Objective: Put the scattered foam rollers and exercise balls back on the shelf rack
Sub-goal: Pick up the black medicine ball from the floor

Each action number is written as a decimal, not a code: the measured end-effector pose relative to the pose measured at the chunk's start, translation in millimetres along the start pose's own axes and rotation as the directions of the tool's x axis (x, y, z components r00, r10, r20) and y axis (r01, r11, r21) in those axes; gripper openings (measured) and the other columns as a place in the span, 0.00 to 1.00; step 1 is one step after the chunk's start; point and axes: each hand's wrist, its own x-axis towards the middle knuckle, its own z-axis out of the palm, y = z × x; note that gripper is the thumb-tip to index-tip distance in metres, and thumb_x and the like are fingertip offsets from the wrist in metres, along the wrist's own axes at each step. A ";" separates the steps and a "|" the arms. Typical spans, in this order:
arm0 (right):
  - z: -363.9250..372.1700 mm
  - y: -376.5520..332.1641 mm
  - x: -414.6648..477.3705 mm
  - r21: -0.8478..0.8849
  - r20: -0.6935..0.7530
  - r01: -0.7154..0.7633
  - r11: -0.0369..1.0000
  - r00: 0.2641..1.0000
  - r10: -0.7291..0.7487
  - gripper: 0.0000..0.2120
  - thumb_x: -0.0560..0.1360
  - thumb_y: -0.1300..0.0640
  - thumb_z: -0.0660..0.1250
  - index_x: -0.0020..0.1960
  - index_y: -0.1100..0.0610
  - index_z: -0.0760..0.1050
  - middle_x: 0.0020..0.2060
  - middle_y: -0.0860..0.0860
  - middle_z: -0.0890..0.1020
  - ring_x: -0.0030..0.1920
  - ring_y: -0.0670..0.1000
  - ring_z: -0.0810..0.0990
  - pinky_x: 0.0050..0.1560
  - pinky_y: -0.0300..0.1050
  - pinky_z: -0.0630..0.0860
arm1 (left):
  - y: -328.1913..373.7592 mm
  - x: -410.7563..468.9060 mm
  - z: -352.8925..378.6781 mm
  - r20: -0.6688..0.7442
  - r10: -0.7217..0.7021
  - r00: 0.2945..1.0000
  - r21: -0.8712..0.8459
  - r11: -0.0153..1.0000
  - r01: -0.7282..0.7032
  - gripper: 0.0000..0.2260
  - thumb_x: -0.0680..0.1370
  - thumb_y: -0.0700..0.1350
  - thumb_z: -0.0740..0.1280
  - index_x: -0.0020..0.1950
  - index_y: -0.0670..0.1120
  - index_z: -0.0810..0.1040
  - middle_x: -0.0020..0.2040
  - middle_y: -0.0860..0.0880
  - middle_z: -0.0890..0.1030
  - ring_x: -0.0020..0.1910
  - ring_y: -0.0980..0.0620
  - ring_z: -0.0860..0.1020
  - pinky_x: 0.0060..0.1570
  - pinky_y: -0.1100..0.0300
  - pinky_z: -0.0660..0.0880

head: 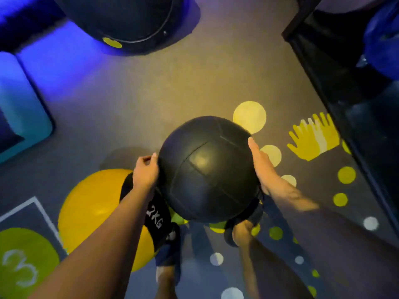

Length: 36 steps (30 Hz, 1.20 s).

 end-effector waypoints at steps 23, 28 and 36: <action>-281.2 -189.9 -352.9 0.291 -0.441 0.496 0.818 0.828 -0.345 0.40 0.66 0.21 0.65 0.70 0.43 0.75 0.67 0.39 0.78 0.69 0.43 0.75 0.75 0.53 0.66 | 319.8 -362.6 13.3 0.272 0.341 0.900 -0.462 0.866 -0.188 0.41 0.65 0.77 0.68 0.69 0.52 0.79 0.65 0.52 0.82 0.68 0.50 0.77 0.74 0.43 0.68; -363.8 -283.4 -392.2 0.411 -0.514 0.622 0.667 0.762 -0.394 0.38 0.65 0.23 0.69 0.67 0.45 0.79 0.63 0.46 0.82 0.65 0.50 0.80 0.69 0.54 0.72 | 459.8 -409.5 54.2 0.251 0.626 0.739 -0.592 0.703 -0.395 0.36 0.71 0.73 0.64 0.73 0.54 0.74 0.68 0.54 0.79 0.69 0.53 0.75 0.74 0.44 0.68; -426.5 -369.5 -373.0 0.469 -0.504 0.632 0.617 0.765 -0.400 0.32 0.74 0.26 0.61 0.69 0.45 0.77 0.65 0.52 0.82 0.65 0.56 0.80 0.66 0.59 0.75 | 588.7 -425.3 129.7 0.402 0.740 0.540 -0.206 0.647 -0.734 0.48 0.65 0.83 0.53 0.82 0.64 0.54 0.83 0.49 0.58 0.82 0.44 0.58 0.79 0.39 0.57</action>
